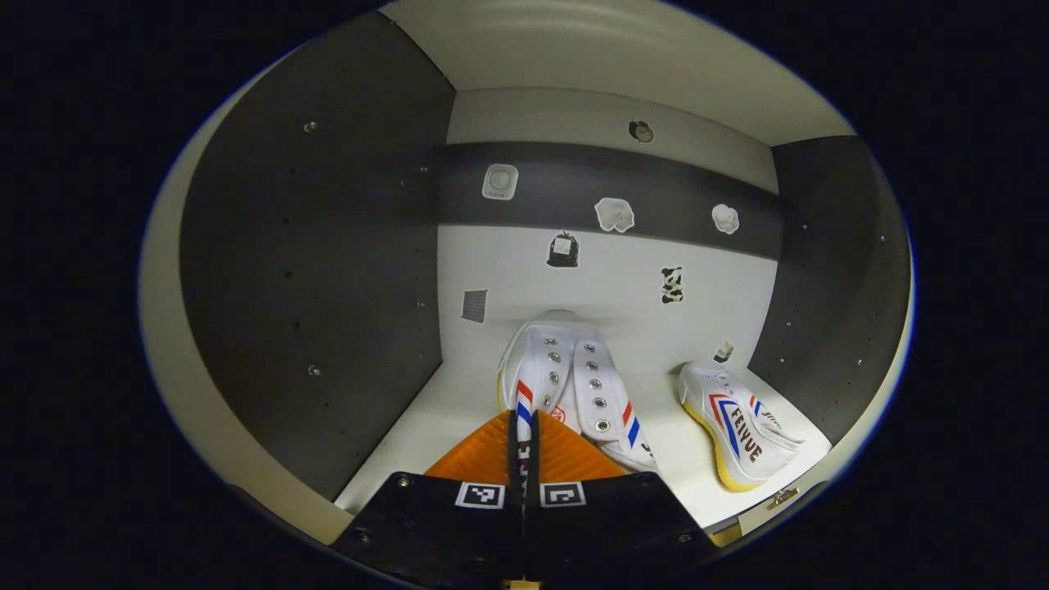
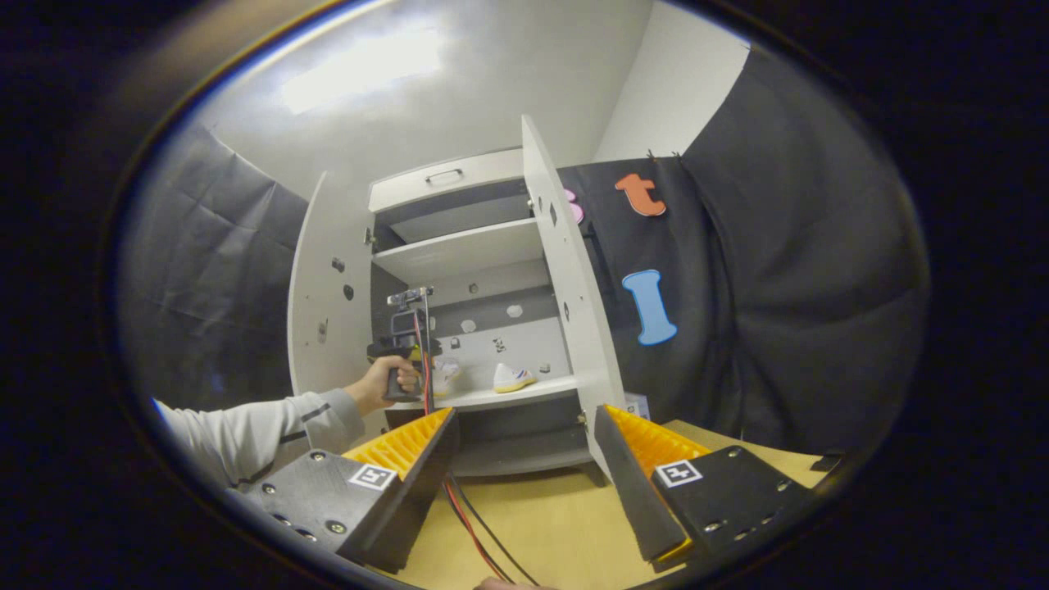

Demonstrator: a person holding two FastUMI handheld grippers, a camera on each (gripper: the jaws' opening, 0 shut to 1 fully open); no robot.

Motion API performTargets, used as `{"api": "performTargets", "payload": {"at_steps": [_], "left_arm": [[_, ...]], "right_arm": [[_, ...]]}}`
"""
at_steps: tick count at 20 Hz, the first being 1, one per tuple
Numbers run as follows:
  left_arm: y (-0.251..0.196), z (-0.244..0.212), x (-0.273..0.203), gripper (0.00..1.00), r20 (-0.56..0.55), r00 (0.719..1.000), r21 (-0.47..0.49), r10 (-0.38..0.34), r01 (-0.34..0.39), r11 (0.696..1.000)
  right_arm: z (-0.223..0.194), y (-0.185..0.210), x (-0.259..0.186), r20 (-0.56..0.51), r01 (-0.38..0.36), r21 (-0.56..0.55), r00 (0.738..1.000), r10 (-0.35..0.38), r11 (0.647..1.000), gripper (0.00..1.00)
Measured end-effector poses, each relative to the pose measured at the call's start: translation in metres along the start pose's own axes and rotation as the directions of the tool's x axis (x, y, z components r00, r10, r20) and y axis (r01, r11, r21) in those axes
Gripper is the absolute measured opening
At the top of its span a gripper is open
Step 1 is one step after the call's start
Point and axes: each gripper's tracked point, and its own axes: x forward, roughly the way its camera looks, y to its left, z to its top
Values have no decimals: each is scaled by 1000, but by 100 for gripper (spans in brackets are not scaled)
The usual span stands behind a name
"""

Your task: Grab one shoe with the right hand and put it into the shoe cabinet, grab the other shoe with the left hand and put it into the shoe cabinet; then close the right door with the right hand and the left door with the left hand.

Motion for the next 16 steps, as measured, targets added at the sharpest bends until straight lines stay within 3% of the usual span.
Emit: {"api": "performTargets", "payload": {"at_steps": [7, 9, 10, 11, 13, 15, 16], "left_arm": [[-11, -14, 18, 2, -34, 997, -1, -66, 67, 998], [-22, -5, 6, 5, -10, 992, -13, -125, 125, 992], [-23, 4, 7, 37, 38, 991, -51, -132, 134, 990], [-27, 0, 7, 55, 29, 991, -58, -130, 132, 990], [-14, -5, -3, 92, -5, 998, 21, -55, 55, 998], [-7, -4, -13, 98, -7, 1000, 97, 3, -2, 995], [-14, -3, -20, 97, 0, 1000, 112, -16, 16, 994]], "right_arm": [[-18, 4, 10, -39, 4, -45, 999, -6, 999, 100], [-20, 5, 11, -45, 3, -43, 999, -5, 999, 100], [-20, 5, 11, -44, 5, -45, 999, -7, 999, 100], [-19, 5, 10, -42, 5, -45, 999, -7, 999, 97], [-16, 5, 7, -34, 3, -46, 999, -5, 999, 100], [-13, 5, 6, -27, 7, -48, 1000, -8, 999, 100], [-11, 4, 4, -21, 8, -48, 1000, -9, 999, 97]]}}
